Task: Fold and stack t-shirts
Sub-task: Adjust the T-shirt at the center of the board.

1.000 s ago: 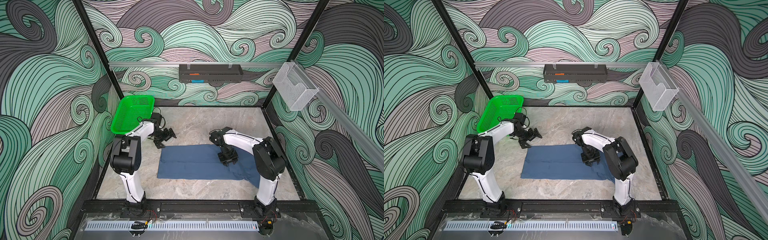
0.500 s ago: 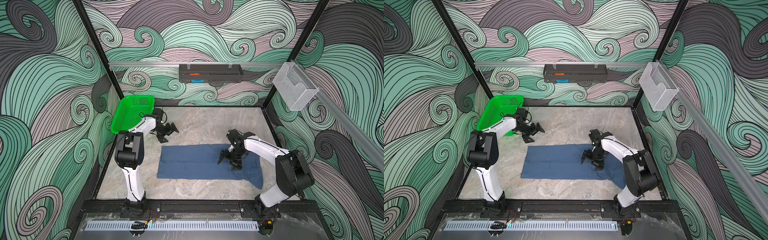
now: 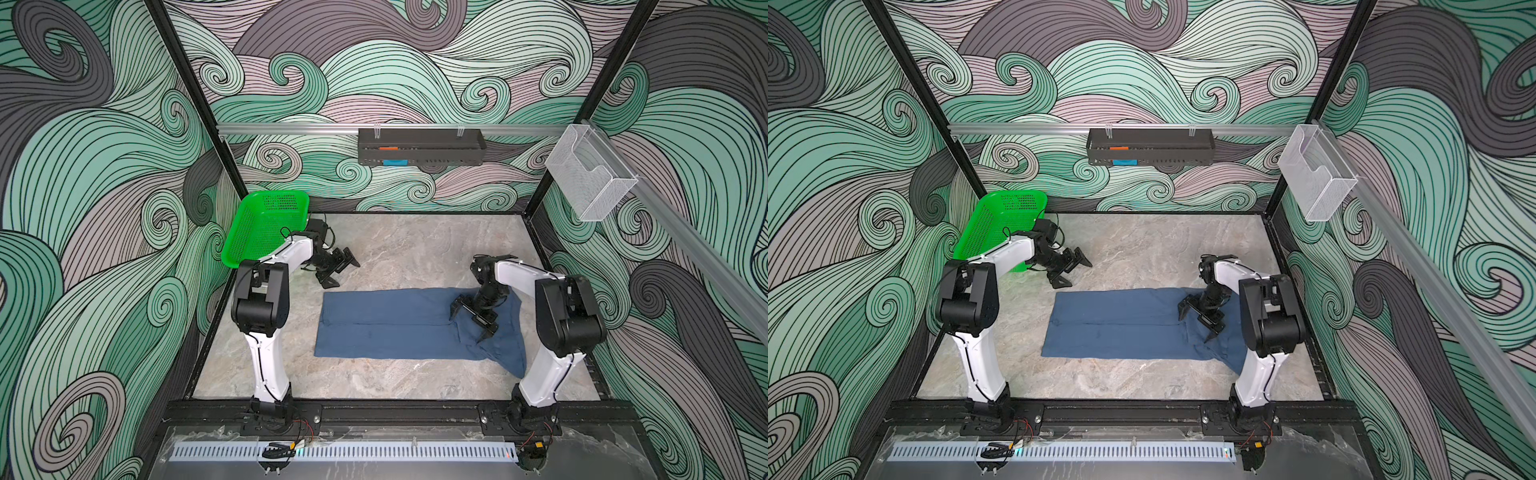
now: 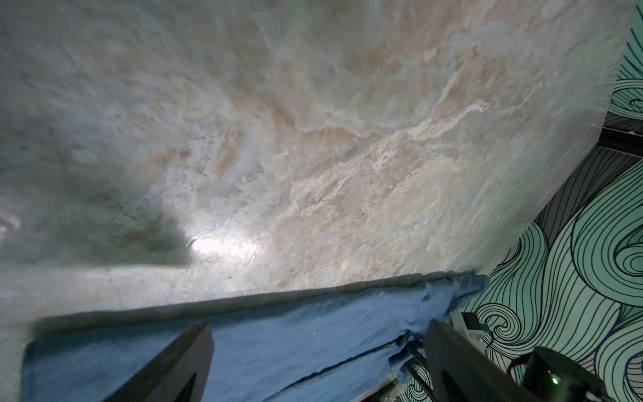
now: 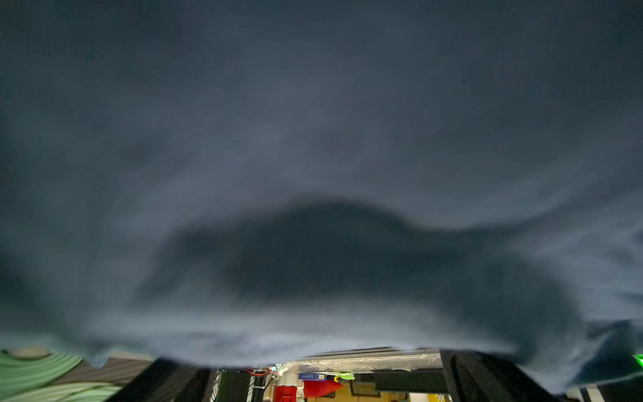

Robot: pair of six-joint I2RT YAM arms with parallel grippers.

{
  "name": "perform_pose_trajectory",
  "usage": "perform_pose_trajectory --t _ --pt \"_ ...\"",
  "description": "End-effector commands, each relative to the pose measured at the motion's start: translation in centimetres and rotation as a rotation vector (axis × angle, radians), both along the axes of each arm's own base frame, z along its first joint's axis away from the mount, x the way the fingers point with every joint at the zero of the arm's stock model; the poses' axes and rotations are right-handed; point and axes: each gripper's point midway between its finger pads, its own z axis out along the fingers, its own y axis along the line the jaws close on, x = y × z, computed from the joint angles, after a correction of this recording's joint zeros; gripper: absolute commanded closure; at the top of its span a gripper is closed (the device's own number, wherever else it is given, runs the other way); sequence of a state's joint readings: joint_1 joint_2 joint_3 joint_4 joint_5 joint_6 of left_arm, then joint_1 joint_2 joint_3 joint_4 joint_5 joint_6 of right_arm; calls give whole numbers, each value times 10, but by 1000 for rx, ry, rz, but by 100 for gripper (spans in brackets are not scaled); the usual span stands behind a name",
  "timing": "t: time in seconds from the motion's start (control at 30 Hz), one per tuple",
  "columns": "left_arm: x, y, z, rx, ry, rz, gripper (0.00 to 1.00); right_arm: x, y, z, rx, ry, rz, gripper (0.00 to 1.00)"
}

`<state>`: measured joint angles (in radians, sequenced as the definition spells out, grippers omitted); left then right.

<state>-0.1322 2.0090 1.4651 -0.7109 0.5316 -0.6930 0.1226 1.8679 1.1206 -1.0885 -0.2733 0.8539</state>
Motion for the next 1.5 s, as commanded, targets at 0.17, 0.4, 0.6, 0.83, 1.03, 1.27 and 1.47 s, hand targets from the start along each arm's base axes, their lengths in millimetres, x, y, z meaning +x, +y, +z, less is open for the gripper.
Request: perform_pose_trajectory --t 0.17,0.4,0.6,0.83,1.03,1.27,1.47 --pt "9 -9 16 -53 -31 -7 1 19 -29 -2 -118 59 72 1" --pt "14 -12 28 -72 -52 -10 1 106 -23 -9 -107 -47 108 1" --pt "10 -16 27 -98 -58 -7 1 214 2 -14 -20 -223 137 1" --pt "-3 -30 23 -121 -43 -41 1 293 35 31 135 -495 123 1" --pt "9 -49 16 -147 -41 -58 1 269 41 103 66 -598 269 1" --pt "31 -52 -9 -79 14 -50 1 203 39 134 48 -529 324 1" --pt "33 -30 -22 161 72 -58 1 173 49 166 65 -581 388 1"
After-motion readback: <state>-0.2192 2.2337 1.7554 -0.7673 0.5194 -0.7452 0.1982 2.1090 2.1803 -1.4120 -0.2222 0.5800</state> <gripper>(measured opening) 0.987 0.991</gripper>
